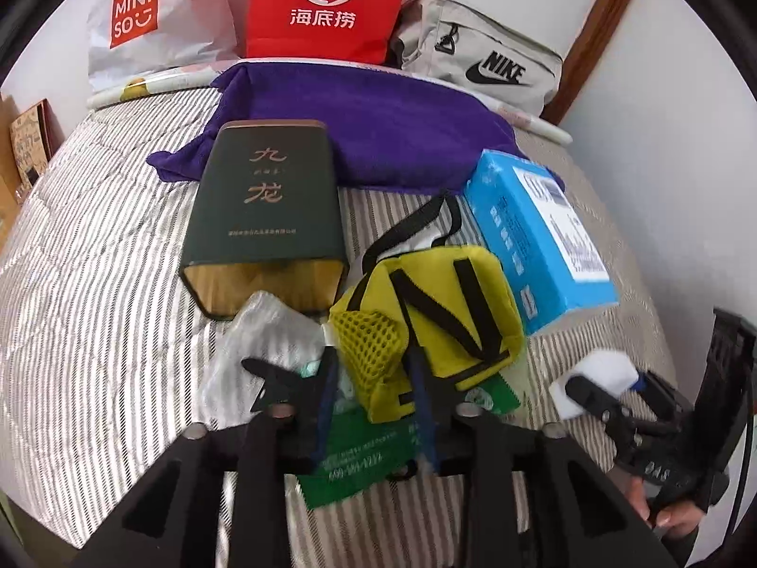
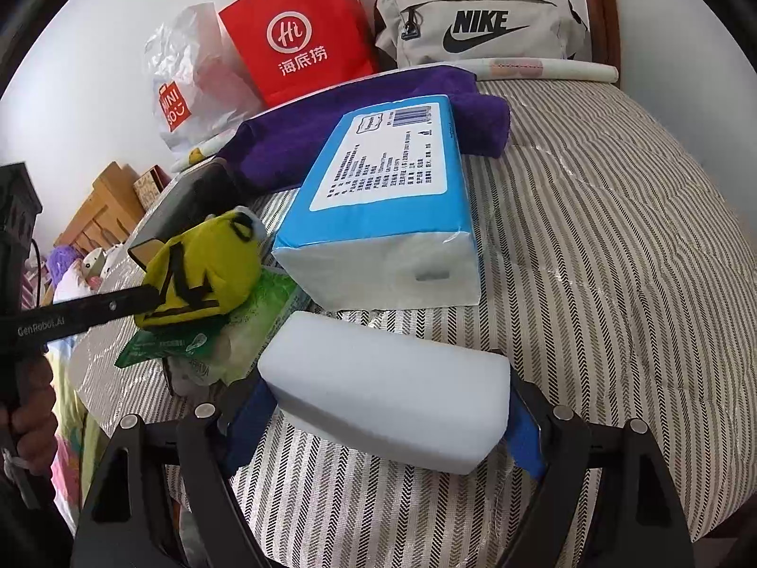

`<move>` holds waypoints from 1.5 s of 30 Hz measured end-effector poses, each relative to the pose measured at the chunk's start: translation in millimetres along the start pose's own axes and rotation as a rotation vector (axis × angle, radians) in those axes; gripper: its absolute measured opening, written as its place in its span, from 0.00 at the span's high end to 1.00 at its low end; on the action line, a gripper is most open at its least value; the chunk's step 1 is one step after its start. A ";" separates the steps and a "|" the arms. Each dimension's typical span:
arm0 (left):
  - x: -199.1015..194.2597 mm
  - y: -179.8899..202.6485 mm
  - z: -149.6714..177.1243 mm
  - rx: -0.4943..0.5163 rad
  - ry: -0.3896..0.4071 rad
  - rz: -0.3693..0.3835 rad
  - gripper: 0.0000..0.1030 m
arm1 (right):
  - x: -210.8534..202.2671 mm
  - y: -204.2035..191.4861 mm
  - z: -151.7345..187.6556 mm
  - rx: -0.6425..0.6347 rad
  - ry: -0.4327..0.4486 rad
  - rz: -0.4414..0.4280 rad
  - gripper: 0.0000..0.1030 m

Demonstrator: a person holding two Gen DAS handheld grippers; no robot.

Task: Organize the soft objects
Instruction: 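Lift the yellow pouch with the left gripper while the right gripper holds the sponge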

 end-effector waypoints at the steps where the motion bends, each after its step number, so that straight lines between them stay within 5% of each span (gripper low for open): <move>1: 4.7 0.2 -2.4 -0.013 -0.004 0.009 0.57 | -0.7 -0.3 0.1 -0.001 0.000 0.002 0.20; 5: 13.1 3.1 -5.9 -0.027 0.014 0.036 0.57 | -1.5 0.0 0.1 0.005 -0.004 0.004 0.20; 6: 13.3 5.4 -5.5 -0.010 0.028 0.031 0.69 | -2.1 -0.1 0.1 0.005 -0.005 0.006 0.20; 11: -2.1 7.6 -6.4 -0.001 0.058 0.069 0.81 | -10.7 -1.2 -2.4 -0.002 0.009 0.026 0.20; 27: -68.8 0.5 -31.5 -0.089 0.119 0.208 0.81 | -58.6 -5.9 -23.2 -0.027 0.086 0.072 0.20; 37: -97.8 6.1 -55.2 -0.102 0.171 0.218 0.81 | -78.4 -5.7 -30.4 -0.026 0.123 0.080 0.20; 45: -93.1 3.0 -46.1 -0.128 0.105 0.230 0.81 | -85.6 -12.8 -33.4 -0.038 0.141 0.067 0.20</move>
Point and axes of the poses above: each gripper's, at about its wrist camera, not at the fingertips, and x roughly the way its jaws point, y to its right, z to its underside, the point moved 4 cm from there along x, roughly the way its jaws point, and after that the axes turned 15 degrees about -x, right-handed, at the moved point
